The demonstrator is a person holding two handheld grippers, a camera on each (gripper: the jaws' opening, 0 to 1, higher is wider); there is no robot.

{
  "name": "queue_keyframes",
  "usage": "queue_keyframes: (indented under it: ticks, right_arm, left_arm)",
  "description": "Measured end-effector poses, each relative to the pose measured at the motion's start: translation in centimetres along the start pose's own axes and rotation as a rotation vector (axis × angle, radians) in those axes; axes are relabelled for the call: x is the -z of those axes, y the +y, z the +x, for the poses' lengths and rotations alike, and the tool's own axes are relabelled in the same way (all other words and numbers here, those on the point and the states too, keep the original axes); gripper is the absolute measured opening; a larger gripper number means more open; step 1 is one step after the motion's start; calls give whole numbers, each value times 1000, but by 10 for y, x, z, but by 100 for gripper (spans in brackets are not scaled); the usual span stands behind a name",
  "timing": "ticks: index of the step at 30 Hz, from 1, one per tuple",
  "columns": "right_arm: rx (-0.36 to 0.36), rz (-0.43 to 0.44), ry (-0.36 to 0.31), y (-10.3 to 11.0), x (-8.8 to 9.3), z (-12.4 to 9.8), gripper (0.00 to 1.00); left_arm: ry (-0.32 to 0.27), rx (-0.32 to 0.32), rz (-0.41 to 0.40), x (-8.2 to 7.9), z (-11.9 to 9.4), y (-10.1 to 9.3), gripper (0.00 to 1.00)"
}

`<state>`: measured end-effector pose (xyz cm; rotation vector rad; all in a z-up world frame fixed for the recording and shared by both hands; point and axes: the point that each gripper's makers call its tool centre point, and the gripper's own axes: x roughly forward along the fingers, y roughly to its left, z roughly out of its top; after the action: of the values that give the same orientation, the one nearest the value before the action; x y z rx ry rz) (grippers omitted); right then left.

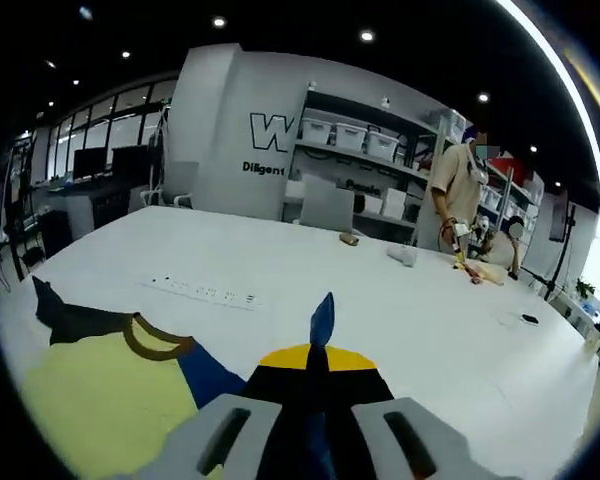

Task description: Fold the garment on the visible template until the final outline fits inside the template.

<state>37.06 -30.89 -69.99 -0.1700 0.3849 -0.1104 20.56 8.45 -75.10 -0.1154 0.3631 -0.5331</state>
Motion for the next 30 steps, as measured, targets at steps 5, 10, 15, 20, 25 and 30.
queue_keyframes:
  ticks: [5, 10, 15, 20, 25, 30]
  right_arm:
    - [-51, -6, -6, 30, -6, 1, 0]
    - [-105, -14, -13, 64, -12, 2, 0]
    - [-173, -37, -20, 103, -19, 5, 0]
    - [-265, -86, -28, 156, -24, 8, 0]
    - [-335, -117, -30, 200, -26, 7, 0]
    - [-386, -154, -28, 231, -23, 5, 0]
  left_arm:
    - [-3, 4, 0, -1, 0, -1, 67]
    - [-6, 8, 0, -2, -1, -2, 67]
    - [-8, 8, -2, -2, -1, -2, 67]
    - [-8, 9, -4, -2, -1, -2, 66]
    - [-11, 6, -9, -2, -2, -1, 66]
    - [-12, 5, -11, -3, -2, 1, 66]
